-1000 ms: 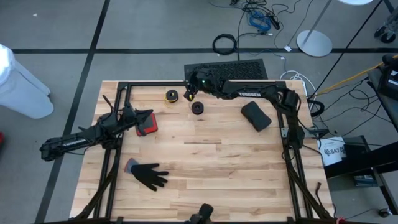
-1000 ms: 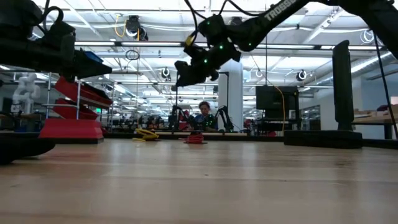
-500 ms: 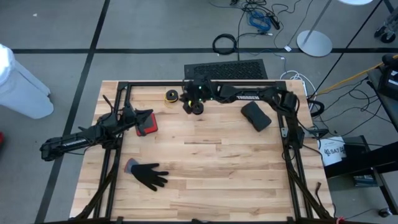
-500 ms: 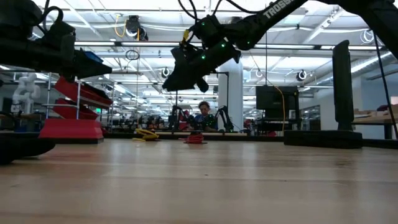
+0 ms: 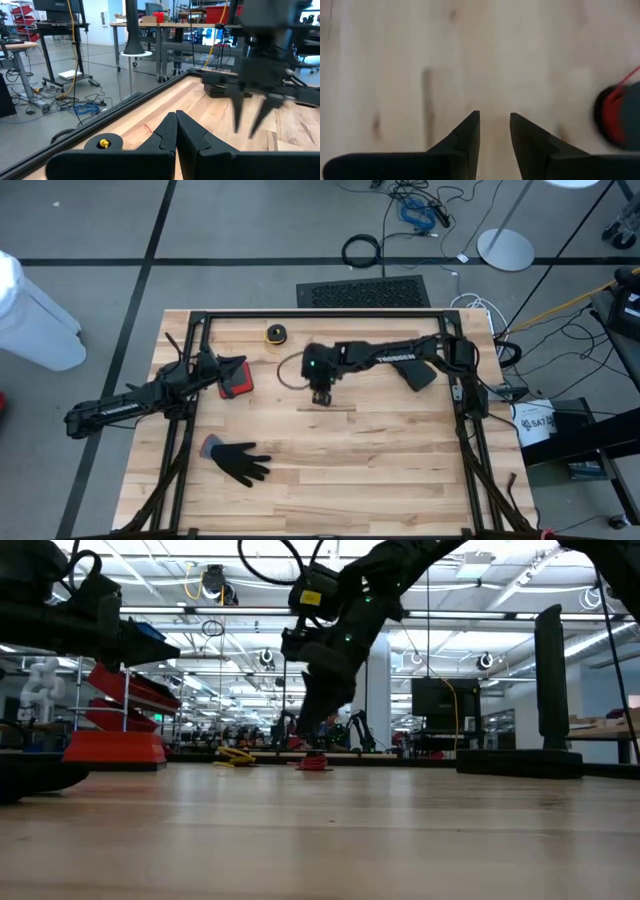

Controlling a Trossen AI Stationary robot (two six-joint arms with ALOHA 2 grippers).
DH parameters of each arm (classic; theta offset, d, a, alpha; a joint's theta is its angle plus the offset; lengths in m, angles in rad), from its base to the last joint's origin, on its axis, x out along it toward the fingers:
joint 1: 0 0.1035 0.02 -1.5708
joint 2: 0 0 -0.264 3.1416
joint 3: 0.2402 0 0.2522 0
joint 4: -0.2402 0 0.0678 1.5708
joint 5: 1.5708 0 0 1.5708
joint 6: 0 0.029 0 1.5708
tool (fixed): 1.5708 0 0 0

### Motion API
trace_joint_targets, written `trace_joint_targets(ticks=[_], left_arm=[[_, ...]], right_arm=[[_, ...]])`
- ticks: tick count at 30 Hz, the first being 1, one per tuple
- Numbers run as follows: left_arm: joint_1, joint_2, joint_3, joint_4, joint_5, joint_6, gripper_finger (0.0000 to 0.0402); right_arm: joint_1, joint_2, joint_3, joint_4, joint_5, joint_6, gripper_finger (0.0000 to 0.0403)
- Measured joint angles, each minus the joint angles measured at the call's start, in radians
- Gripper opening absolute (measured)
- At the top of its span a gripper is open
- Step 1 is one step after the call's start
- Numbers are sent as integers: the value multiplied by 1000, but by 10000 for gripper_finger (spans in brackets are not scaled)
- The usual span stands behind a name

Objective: Coil cords
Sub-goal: Uncoil the yellow wire from the spool

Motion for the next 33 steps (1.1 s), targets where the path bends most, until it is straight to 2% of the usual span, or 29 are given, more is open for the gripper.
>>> trace_joint_targets(ticks=[4, 8, 11, 13, 19, 23, 29, 33], left_arm=[[0, 1, 0, 37, 4, -7, 6], [0, 1, 0, 263, 12, -27, 6], [0, 2, 0, 456, -26, -27, 6], [0, 5, 0, 526, -52, -28, 6], [0, 33, 4, 533, -5, -23, 6], [0, 99, 20, 535, 45, -24, 6], [0, 300, 117, 534, 43, -22, 6], [0, 466, 195, 533, 9, 59, 6]], right_arm=[[62, -1, 0, -98, 66, 2, 93], [118, -24, 0, -167, 152, 27, 93], [160, -67, 0, -202, 188, 60, 93], [190, -107, 0, -222, 210, 85, 93], [280, -258, 0, -279, 294, 173, 93], [340, -366, 0, -316, 351, 241, 93], [430, -505, 0, -371, 449, 321, 93], [490, -570, 0, -409, 492, 384, 93]])
